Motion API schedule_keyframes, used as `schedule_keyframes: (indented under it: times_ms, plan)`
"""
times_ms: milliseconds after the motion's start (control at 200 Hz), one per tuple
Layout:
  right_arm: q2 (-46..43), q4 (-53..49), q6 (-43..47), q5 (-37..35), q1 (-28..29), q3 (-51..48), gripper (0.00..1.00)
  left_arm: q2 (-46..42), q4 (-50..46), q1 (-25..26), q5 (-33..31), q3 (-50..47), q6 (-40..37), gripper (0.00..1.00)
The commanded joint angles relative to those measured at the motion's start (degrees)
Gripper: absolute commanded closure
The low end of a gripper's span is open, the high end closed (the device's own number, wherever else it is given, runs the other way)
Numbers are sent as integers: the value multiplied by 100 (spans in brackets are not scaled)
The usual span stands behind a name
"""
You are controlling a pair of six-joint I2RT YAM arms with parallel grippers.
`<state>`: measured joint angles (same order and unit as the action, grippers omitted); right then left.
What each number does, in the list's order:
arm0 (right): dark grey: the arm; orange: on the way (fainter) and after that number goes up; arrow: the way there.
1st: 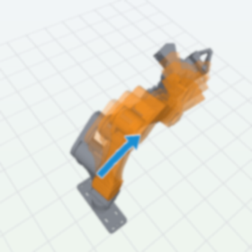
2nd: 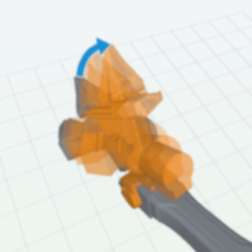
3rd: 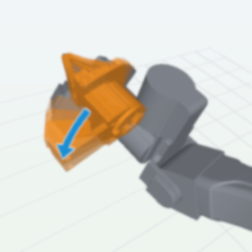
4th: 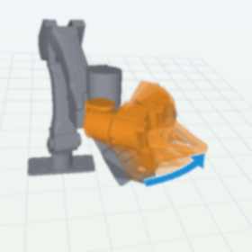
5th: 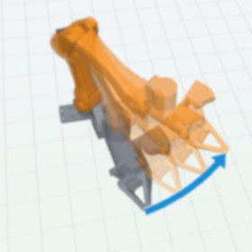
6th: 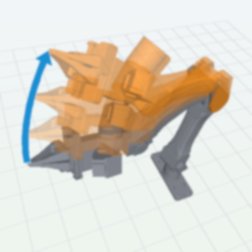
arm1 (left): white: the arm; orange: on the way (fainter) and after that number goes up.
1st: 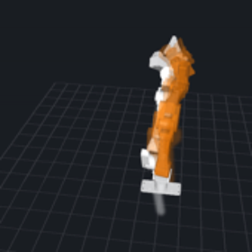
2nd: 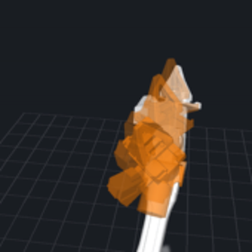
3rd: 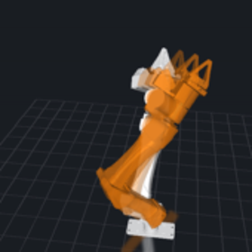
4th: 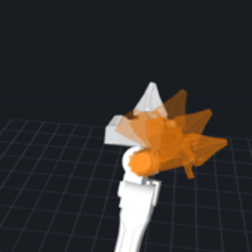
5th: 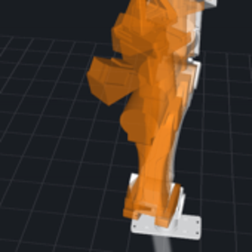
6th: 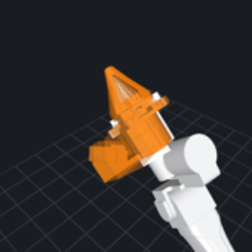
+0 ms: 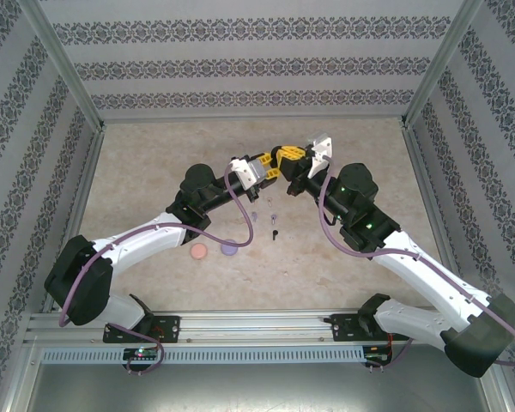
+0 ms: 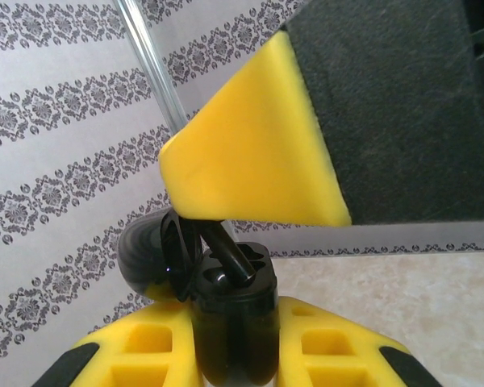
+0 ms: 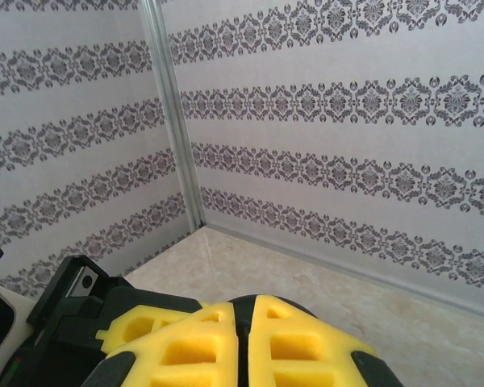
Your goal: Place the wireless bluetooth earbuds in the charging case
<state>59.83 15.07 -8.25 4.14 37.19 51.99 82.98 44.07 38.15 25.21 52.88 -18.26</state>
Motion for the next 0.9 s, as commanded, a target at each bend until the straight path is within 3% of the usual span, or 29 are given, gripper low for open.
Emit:
schedule_keyframes:
  times_ms: [0,275,619,894]
  plan:
    - [55,-494,289,-20,232,-19,100,-203,375,70,-61,238,137,100]
    - [-11,-646,717,-555,545,-186,100,-196,498,70,-249,261,314,100]
    - [-23,-649,681,-871,544,-268,100,-164,470,70,-284,279,359,100]
    - [1,-764,238,-1119,528,3,63,3,557,69,-319,210,600,100]
